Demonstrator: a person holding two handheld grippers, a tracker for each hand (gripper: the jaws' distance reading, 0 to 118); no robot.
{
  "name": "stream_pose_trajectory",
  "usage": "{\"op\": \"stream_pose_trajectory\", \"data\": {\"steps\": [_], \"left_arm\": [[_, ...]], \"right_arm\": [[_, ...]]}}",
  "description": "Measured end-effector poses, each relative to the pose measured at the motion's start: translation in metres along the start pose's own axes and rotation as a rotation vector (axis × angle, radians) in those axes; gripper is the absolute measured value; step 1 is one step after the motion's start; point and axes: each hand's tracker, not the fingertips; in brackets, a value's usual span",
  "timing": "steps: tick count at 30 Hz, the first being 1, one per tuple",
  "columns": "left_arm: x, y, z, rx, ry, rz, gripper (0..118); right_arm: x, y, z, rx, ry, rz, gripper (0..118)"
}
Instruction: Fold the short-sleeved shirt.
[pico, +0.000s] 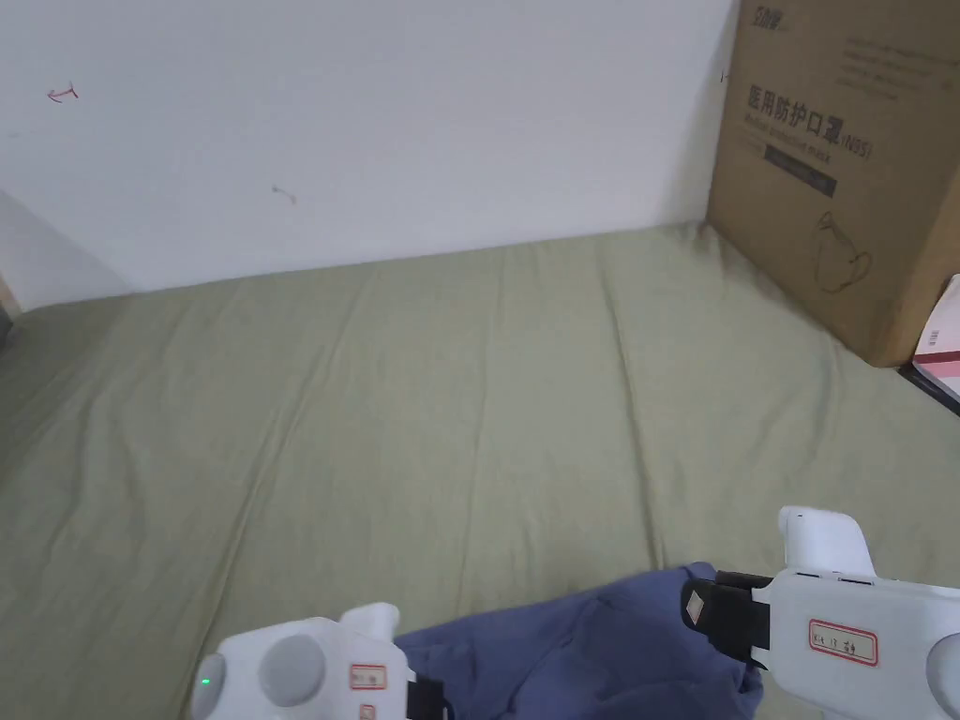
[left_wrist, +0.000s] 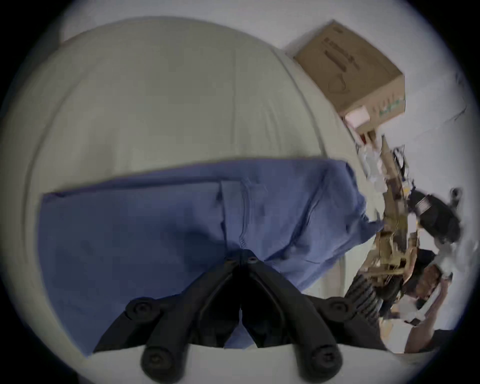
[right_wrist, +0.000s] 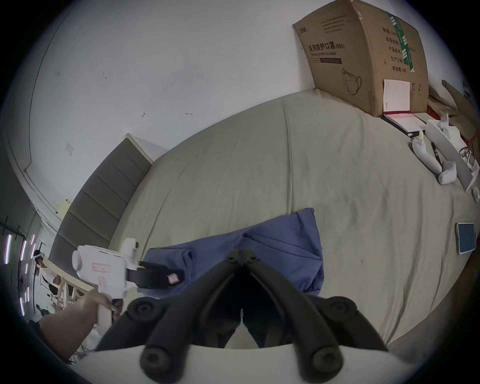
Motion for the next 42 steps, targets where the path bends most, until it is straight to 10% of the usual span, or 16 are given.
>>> {"op": "stream_pose_trajectory", "data": {"steps": [10,13,16,23,31,32,34,35,36,42], "left_arm": [[-0.070,-0.010,0.083,0.183,-0.219,0.137,6],[-0.124,-0.024,0.118,0.246,-0.198,0.199,112],[-0.173,-0.040,0.132,0.274,-0.283,0.332,118],[-0.201,-0.057,0.058,0.149,-0.630,0.579,118],[-0.183,-0.032,0.008,0.202,-0.892,0.459,118],[-0.185,-0.035,0.012,0.214,-0.849,0.472,105],[-0.188,-0.034,0.009,0.198,-0.502,0.474,9],[-0.197,-0.045,0.007,0.130,-0.315,0.461,7],[-0.183,-0.041,0.021,0.224,-0.540,0.498,7],[-0.124,-0.027,0.095,0.208,-0.024,0.158,7]], "right_arm": [[0.000,0.003,0.001,-0.007,-0.012,0.016,0],[-0.002,0.003,-0.006,-0.020,-0.015,0.021,0],[-0.007,0.002,-0.013,-0.038,-0.017,0.030,0],[-0.017,-0.002,-0.024,-0.092,-0.015,0.048,0],[-0.020,0.010,-0.019,-0.110,-0.014,0.029,0],[-0.020,0.012,-0.018,-0.104,-0.014,0.026,0],[-0.020,0.015,-0.017,-0.095,-0.007,0.016,0],[-0.020,0.016,-0.018,-0.092,0.000,0.009,0],[-0.019,0.016,-0.018,-0.093,0.006,0.002,0],[-0.022,0.013,-0.021,-0.106,0.035,-0.010,0]]}}
